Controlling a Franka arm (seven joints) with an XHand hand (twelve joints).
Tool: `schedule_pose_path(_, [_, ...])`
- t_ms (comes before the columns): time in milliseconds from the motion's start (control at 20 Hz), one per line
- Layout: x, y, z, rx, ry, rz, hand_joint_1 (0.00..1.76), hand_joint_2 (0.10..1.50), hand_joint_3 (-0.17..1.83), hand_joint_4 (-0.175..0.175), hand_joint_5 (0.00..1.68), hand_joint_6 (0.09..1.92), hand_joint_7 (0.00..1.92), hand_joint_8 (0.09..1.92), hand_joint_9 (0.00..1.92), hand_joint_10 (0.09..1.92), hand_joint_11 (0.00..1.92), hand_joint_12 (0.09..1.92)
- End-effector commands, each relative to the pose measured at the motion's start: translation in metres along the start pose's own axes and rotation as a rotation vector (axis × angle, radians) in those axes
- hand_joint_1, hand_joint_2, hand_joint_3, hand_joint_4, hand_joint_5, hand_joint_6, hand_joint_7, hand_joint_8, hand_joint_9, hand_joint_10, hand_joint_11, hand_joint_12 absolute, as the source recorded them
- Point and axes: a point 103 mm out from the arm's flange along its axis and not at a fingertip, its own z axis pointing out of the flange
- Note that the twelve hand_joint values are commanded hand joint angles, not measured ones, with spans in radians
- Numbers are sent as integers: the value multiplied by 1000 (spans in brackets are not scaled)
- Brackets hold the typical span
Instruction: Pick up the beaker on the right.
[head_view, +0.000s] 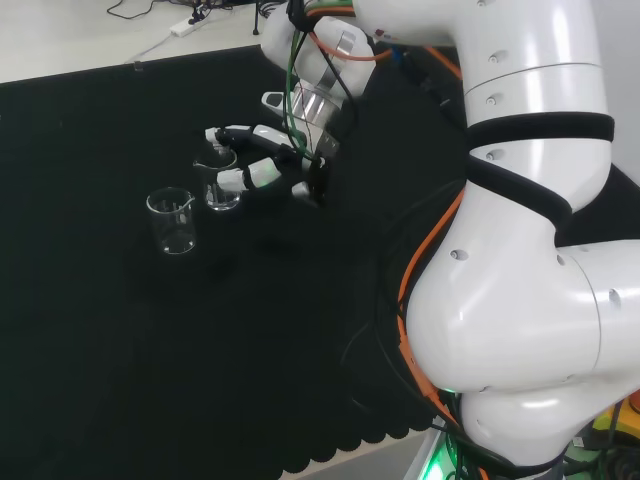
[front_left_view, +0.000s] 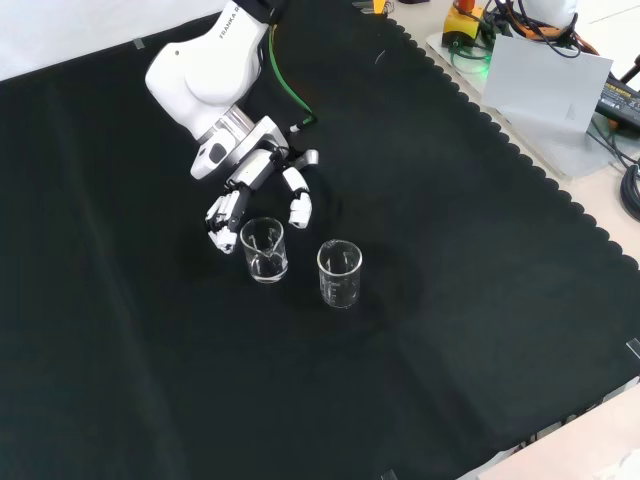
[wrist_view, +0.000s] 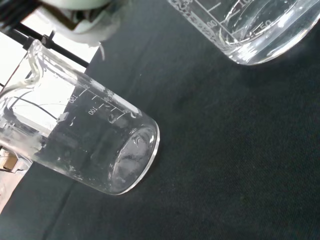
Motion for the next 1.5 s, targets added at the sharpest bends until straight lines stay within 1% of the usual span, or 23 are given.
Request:
schedule_pose_path(50, [0,5,7,-2,24,-3,876,519,630,-17,309,87,224,522,325,590,0,1138])
schedule_pose_path(350, [3,16,16,-14,22,-6,887,518,634,-17,319,87,234,521,337,587,0,1155])
schedule_pose_path(700, [1,19,18,-43,39,-23,903,519,638,-15,336,87,252,524,347,585,0,1166])
schedule_pose_path(900, [-3,18,19,-61,39,-14,918,521,640,-14,352,87,262,525,353,583,0,1175])
schedule_pose_path(950, [2,26,28,-55,22,-4,921,522,641,-14,356,87,264,526,355,583,0,1176])
schedule_pose_path(1100, [4,30,32,-54,19,2,930,523,644,-16,373,87,281,531,362,584,0,1179])
schedule_pose_path(1250, [0,27,29,-77,44,-3,937,526,649,-17,397,87,304,538,381,587,0,1183])
schedule_pose_path(1500, [-9,19,26,-85,46,8,955,533,667,-15,429,87,333,540,402,580,0,1203])
